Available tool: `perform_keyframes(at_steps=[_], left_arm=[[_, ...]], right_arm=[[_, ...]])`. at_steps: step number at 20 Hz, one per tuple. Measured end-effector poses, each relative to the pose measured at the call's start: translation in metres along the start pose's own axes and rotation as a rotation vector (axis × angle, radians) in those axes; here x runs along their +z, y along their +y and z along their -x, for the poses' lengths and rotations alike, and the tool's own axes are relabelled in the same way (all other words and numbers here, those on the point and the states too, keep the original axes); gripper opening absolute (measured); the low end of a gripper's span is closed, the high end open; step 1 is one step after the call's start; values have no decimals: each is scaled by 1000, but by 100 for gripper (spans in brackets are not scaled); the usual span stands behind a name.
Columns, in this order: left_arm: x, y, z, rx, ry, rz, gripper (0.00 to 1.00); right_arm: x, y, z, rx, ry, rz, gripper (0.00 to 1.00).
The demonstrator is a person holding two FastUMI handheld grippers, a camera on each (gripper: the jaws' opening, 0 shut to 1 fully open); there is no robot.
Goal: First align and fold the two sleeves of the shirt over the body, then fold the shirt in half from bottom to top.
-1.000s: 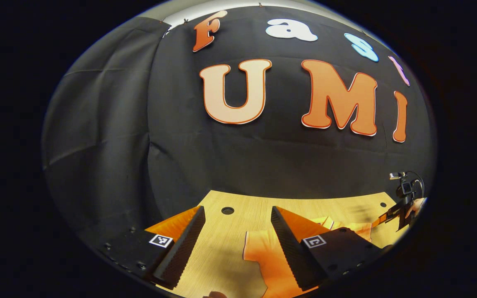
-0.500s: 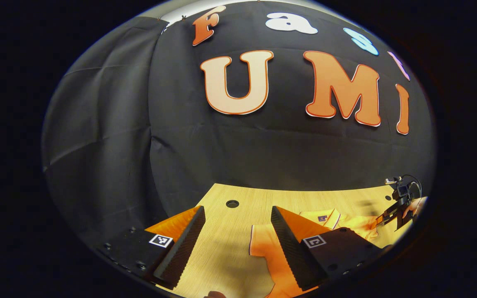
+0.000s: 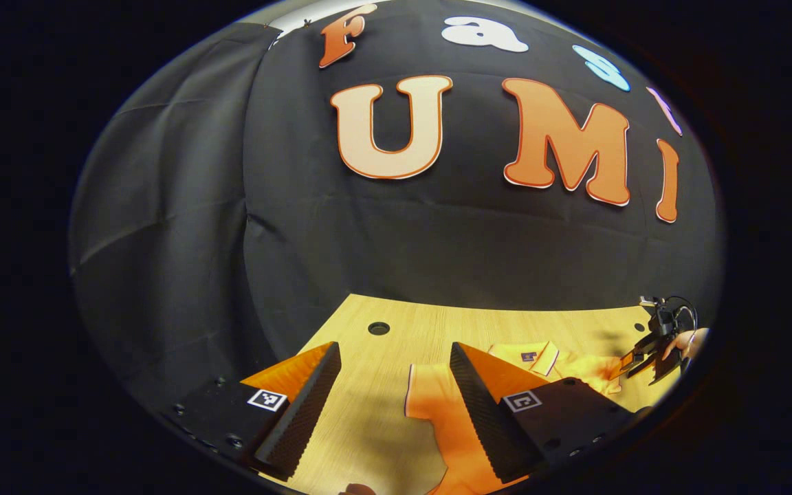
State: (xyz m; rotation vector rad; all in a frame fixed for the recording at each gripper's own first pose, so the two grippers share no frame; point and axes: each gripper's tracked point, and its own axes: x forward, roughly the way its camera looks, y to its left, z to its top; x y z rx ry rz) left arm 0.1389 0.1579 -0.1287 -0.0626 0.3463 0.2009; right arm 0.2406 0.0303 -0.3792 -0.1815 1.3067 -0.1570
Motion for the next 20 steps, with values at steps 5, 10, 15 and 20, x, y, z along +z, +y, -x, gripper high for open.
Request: perform_keyframes(at_steps=[5,10,15,20], left_arm=[[0,3,4,0,-3,4,98],[10,10,11,3,-32,-25,98],[13,22,13,-6,-42,-6,98],[17,36,17,-19,-62,5,98]], right_arm=[[2,11,-4,41,-62,-43,10],[7,20,12,69,-110,-33,9],[25,45,60,138,-183,-22,9],[32,100,118,240,-259,28,9]])
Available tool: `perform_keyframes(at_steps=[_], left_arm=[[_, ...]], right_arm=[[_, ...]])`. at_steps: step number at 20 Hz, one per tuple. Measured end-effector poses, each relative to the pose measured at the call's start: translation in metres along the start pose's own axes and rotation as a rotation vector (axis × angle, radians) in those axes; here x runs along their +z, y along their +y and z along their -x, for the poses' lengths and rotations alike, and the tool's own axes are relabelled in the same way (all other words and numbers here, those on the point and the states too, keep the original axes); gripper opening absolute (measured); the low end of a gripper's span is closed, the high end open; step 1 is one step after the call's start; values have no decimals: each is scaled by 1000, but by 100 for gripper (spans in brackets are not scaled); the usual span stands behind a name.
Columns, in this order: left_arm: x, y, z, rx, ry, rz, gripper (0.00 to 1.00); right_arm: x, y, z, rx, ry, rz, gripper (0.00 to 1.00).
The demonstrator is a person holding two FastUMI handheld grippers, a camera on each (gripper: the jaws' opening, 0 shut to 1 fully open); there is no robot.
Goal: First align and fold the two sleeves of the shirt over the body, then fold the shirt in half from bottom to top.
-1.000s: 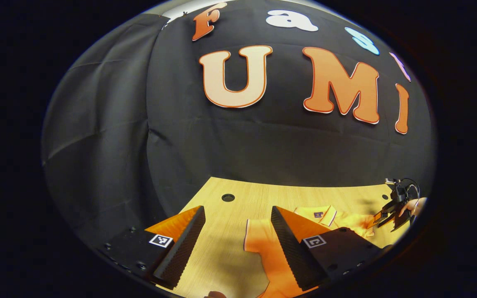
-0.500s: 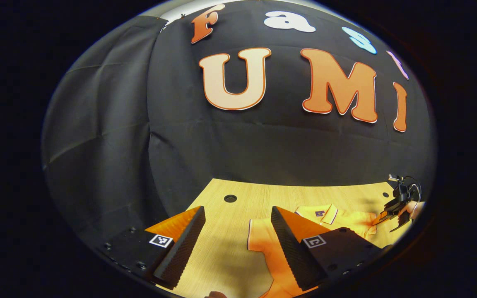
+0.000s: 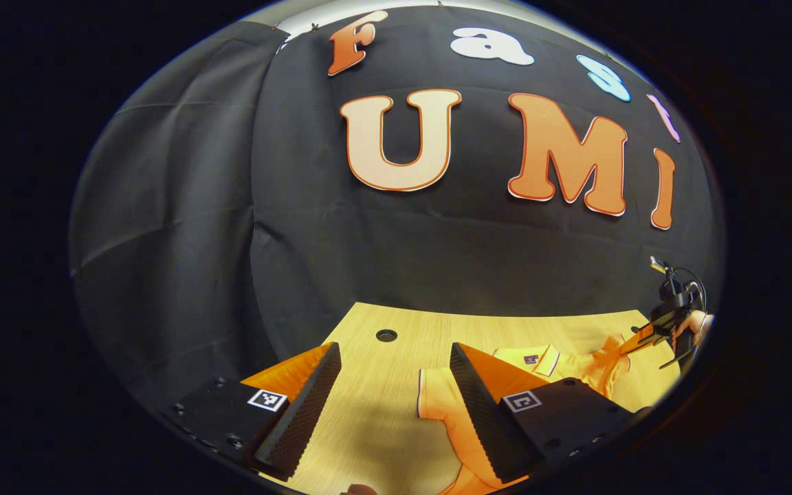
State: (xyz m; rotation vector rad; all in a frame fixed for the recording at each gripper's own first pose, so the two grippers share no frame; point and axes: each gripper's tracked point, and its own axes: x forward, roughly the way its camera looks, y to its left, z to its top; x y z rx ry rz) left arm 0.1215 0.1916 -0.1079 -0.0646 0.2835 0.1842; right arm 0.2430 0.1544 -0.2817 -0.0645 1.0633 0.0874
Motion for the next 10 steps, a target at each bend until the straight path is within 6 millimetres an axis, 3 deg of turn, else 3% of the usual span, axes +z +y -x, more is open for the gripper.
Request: perform_keyframes(at_steps=[5,9,10], left_arm=[[5,23,3,-8,-16,20,98],[4,45,5,2,-20,24,98],[3,51,5,7,-19,23,98]], right_arm=[[-9,73,19,96,-12,73,8],[-27,114,15,150,25,91,8],[-31,124,12,153,32,97,13]])
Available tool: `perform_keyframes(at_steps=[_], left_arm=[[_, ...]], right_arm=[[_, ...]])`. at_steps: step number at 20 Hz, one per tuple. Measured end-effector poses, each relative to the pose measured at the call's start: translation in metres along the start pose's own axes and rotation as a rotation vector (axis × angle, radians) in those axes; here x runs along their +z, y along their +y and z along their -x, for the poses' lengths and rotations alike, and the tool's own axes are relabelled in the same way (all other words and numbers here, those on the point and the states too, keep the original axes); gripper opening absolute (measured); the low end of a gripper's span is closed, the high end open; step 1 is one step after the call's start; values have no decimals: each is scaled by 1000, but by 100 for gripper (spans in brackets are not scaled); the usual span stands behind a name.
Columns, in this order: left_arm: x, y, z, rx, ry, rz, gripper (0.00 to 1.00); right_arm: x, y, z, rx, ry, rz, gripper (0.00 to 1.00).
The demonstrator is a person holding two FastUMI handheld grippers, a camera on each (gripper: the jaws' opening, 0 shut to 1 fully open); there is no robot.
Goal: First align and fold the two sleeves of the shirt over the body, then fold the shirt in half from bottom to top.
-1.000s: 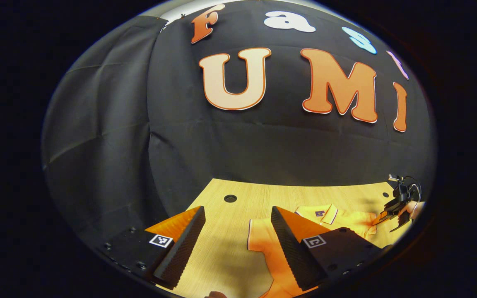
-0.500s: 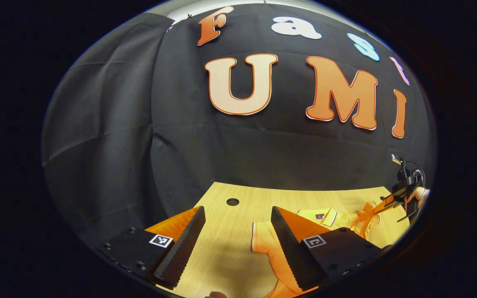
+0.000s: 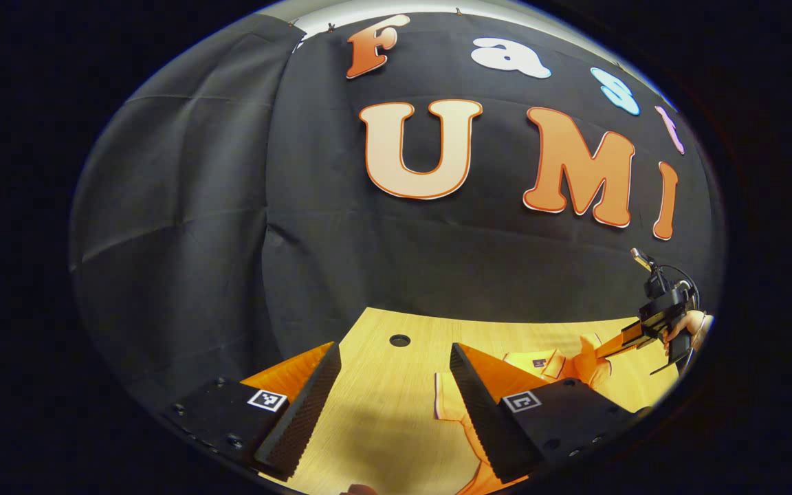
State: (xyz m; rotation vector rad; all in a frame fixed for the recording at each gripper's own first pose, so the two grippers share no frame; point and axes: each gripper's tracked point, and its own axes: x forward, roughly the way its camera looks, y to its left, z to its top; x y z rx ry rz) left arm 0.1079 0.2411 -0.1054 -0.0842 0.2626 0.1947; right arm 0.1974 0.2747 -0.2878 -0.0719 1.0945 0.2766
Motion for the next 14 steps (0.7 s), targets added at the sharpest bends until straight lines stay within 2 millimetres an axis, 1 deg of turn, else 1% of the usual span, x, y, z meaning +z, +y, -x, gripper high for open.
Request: perform_keyframes(at_steps=[1,3,5,7,9,10,11,12,13,14], left_arm=[[0,7,1,5,2,0,98],[0,16,0,11,4,1,98],[-1,24,-1,18,5,0,98],[-3,29,2,20,10,-2,98],[-5,31,-2,20,13,-2,98],[-6,32,-1,19,17,-3,98],[-6,32,0,18,20,-3,98],[-8,32,-1,16,22,-1,98],[-8,30,-2,14,23,1,98],[-8,29,-3,12,25,1,98]], right_arm=[[-2,7,-4,1,6,7,8],[-8,18,-10,6,18,5,7],[-9,33,-16,34,26,-7,5],[-11,49,-18,77,26,-24,4],[-8,55,-18,87,7,-23,4],[-9,56,-19,88,3,-18,6],[-10,56,-18,87,5,-15,14],[-11,57,-19,87,4,-9,17],[-12,56,-18,84,4,3,32],[-13,55,-17,79,2,16,39]])
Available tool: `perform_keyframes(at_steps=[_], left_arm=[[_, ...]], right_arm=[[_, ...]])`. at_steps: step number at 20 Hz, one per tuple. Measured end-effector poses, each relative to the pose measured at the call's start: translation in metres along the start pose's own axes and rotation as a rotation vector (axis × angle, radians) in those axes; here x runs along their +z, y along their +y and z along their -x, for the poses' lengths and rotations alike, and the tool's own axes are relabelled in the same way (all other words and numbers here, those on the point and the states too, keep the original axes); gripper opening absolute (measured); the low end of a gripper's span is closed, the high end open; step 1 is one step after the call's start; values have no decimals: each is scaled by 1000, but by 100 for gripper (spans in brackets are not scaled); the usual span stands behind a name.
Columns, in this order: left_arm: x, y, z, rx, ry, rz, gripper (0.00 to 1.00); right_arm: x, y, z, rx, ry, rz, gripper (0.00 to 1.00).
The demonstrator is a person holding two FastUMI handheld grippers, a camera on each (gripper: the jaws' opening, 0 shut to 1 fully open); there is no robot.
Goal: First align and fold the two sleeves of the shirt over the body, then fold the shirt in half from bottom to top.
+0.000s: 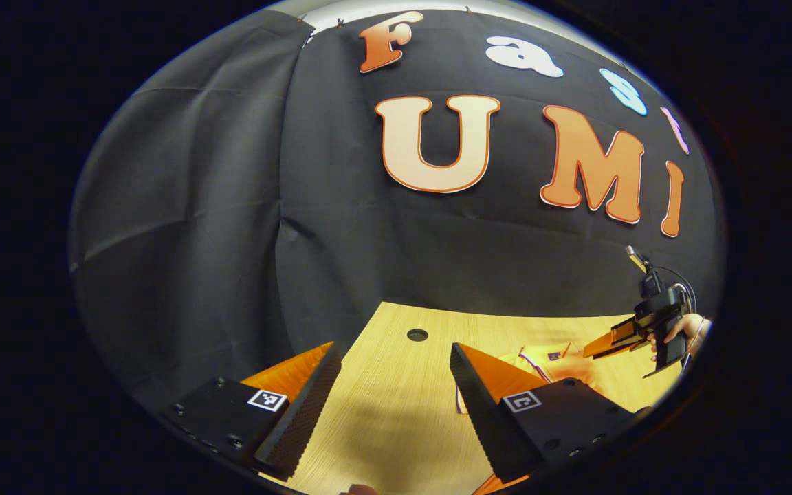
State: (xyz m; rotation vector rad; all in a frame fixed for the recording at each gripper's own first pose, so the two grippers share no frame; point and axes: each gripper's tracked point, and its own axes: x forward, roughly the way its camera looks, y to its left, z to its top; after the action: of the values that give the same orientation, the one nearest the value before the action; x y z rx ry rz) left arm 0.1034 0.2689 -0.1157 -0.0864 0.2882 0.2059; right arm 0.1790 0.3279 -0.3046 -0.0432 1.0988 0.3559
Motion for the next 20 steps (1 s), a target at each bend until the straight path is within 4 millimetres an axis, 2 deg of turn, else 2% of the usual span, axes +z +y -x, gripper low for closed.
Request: perform_keyframes(at_steps=[1,3,5,7,13,17,20], left_arm=[[1,-1,-1,-2,0,-1,98],[2,-5,-5,-7,-3,-10,98],[4,-9,-10,-15,-3,-18,98],[2,-15,-15,-20,8,-22,98],[4,-42,-37,-74,33,-2,98],[5,-59,-70,-117,65,-22,98],[-2,-75,-103,-160,111,-64,98]], right_arm=[[-1,-1,1,-4,-3,14,47],[1,-5,4,-24,-20,36,78],[6,-11,10,-50,-51,62,91],[13,-16,18,-71,-95,89,99],[34,-29,60,-112,-214,159,99],[45,-43,94,-152,-298,208,99],[53,-58,119,-188,-361,224,99]])
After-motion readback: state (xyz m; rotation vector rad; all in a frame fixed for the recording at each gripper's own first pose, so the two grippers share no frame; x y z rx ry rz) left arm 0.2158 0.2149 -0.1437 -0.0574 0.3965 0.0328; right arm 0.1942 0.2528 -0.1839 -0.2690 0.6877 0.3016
